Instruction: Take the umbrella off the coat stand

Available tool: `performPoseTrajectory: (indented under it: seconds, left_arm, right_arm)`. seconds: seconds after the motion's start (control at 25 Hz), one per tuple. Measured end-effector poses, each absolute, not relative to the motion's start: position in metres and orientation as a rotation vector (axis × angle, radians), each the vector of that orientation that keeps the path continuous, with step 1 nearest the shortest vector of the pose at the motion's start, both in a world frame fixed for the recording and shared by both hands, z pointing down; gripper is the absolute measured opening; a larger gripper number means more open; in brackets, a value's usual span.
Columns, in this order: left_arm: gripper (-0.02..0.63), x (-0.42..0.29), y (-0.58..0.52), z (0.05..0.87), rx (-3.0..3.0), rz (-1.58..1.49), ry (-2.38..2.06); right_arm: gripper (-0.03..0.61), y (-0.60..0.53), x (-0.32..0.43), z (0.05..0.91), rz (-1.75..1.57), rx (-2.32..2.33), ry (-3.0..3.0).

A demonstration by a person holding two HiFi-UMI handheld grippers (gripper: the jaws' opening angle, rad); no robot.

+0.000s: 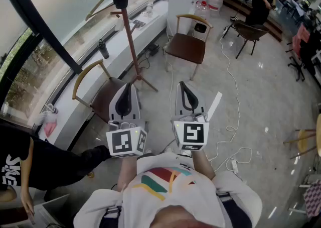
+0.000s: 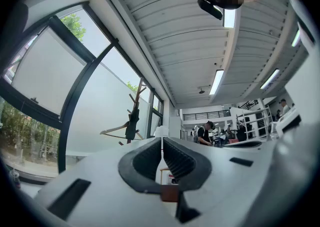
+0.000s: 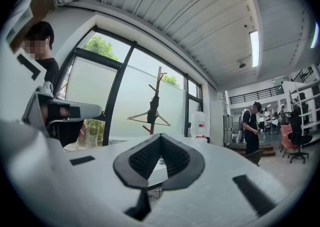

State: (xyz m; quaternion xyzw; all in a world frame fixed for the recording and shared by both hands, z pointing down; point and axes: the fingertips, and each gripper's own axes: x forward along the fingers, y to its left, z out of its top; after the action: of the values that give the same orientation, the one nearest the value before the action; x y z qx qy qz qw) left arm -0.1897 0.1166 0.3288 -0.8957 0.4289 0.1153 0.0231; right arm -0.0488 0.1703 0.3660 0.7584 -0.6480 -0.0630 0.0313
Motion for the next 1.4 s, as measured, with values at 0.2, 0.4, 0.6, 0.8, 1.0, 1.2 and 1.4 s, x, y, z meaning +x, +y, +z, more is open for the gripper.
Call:
performPoseTrajectory:
  seconds: [0.2,0.4,0.6,0.8,1.0,1.2,1.4]
  left_arm:
    - [0.012,-0.188,0.114,0.324,-2.778,0.322,1.361]
    - [0.012,-0.184,0.113,0.328,-2.772,0.322,1.366]
    - [0.012,-0.177,0.111,0.33,-2.768,0.33,1.365]
    - [0.012,-0.166,0.115,0.33,-2.767,0.329,1.392]
    - [0.012,-0.156,0.117,0.34,-2.762,0.337,1.39]
    - [0.012,-0.142,0.109,0.336,-2.75,0.355,1.376]
    - [0.012,-0.123,0.097,0.332,-2.746,0.358,1.341]
  right_arm:
    - [0.0,0.167,-0.046,0.367,-0.19,2.334,-2.003]
    - [0.0,0.167,-0.039,0.367,-0.179,2.336,-2.006]
    - [0.0,0.168,-0.034,0.368,-0.177,2.317,-2.035]
    - [0.0,0.174,-0.023,0.375,-0.167,2.302,-2.068]
    - [0.0,0.178,-0.015,0.384,-0.139,2.255,-2.1]
    - [0.0,0.176,-0.003,0.381,-0.157,2.251,-2.141]
    - [0.0,0.166,0.017,0.383,-0.153,2.282,-2.123]
